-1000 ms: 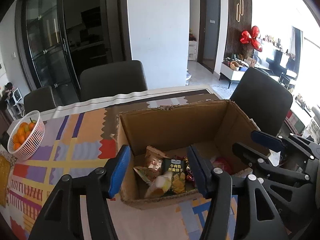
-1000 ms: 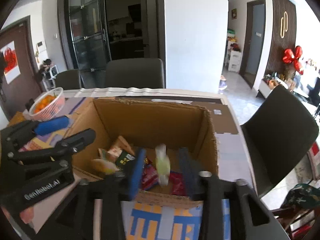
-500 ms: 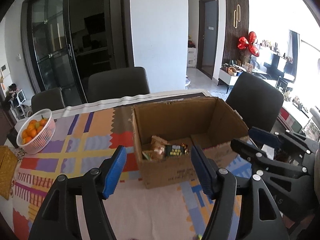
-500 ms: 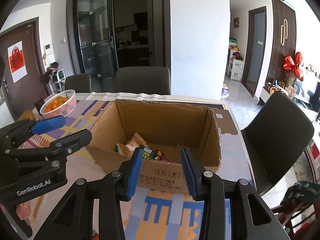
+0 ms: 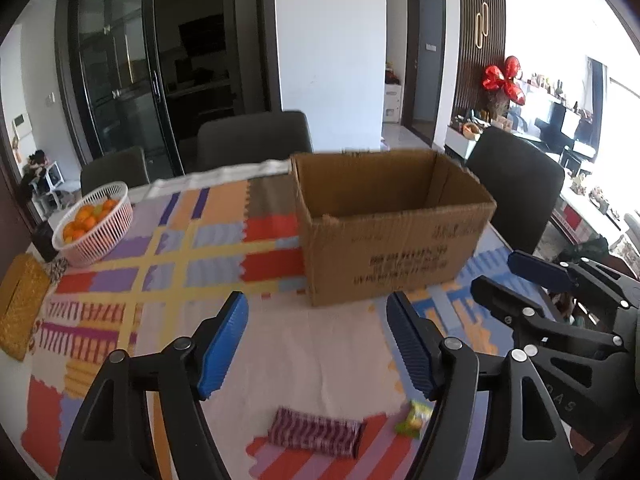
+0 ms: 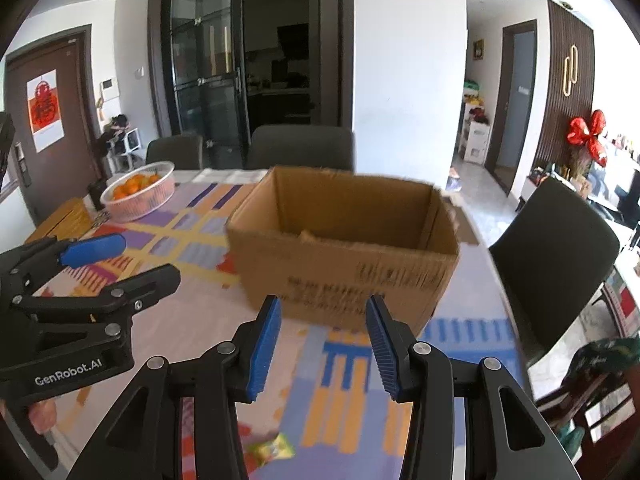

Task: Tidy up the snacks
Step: 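Move both grippers back toward the striped bar and yellow candy, then grasp the striped purple bar with the left gripper while the right gripper grasps the yellow candy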

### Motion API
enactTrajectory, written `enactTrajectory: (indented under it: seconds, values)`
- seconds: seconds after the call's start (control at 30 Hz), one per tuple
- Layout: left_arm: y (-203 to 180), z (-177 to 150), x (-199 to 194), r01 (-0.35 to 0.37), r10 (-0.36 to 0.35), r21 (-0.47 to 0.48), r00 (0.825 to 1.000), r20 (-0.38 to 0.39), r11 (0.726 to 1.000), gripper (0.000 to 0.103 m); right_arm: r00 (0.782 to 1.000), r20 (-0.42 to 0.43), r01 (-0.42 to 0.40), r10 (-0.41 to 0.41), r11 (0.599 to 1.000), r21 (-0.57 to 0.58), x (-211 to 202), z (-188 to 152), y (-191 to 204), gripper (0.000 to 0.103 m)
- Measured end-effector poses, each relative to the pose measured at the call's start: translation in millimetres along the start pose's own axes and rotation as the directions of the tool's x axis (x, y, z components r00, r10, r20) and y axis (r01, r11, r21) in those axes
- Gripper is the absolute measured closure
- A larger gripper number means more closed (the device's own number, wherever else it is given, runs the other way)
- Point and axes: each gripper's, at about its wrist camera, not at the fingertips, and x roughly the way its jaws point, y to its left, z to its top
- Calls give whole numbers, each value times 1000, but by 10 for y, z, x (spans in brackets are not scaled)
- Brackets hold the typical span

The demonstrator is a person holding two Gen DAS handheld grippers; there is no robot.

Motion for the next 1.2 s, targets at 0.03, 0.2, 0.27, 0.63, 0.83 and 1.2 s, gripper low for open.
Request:
enactTrajectory:
  seconds: [0.03, 0.2, 0.27, 0.63, 0.83, 1.2]
  values:
    - [10, -65, -2, -3, 3, -2, 1000, -8, 1000, 32, 1000, -8, -5, 5, 1000, -1, 6, -47, 25, 58]
    - [98, -337, 59, -13, 9, -49, 998, -65, 999, 31, 996, -79, -30, 30, 1000, 2, 81, -319, 128, 58]
    - [123, -434, 99, -12, 5, -74, 996, -89, 997, 30, 993, -110, -38, 39, 999, 5, 122, -440, 164, 58]
    - [150, -991, 394, 57, -59, -13, 977, -204, 998, 13, 962, -265, -66, 65, 998, 5, 465, -926, 305, 58]
    - [158, -1172, 550, 113, -92, 65, 960, -263, 991, 9, 936, -346, -67, 62, 998, -4, 633, -1126, 373, 58]
    - [39, -1272, 918, 193, -128, 154, 926, -355, 969, 5, 912, -405, -71, 59, 997, -16, 788, -1251, 414, 54]
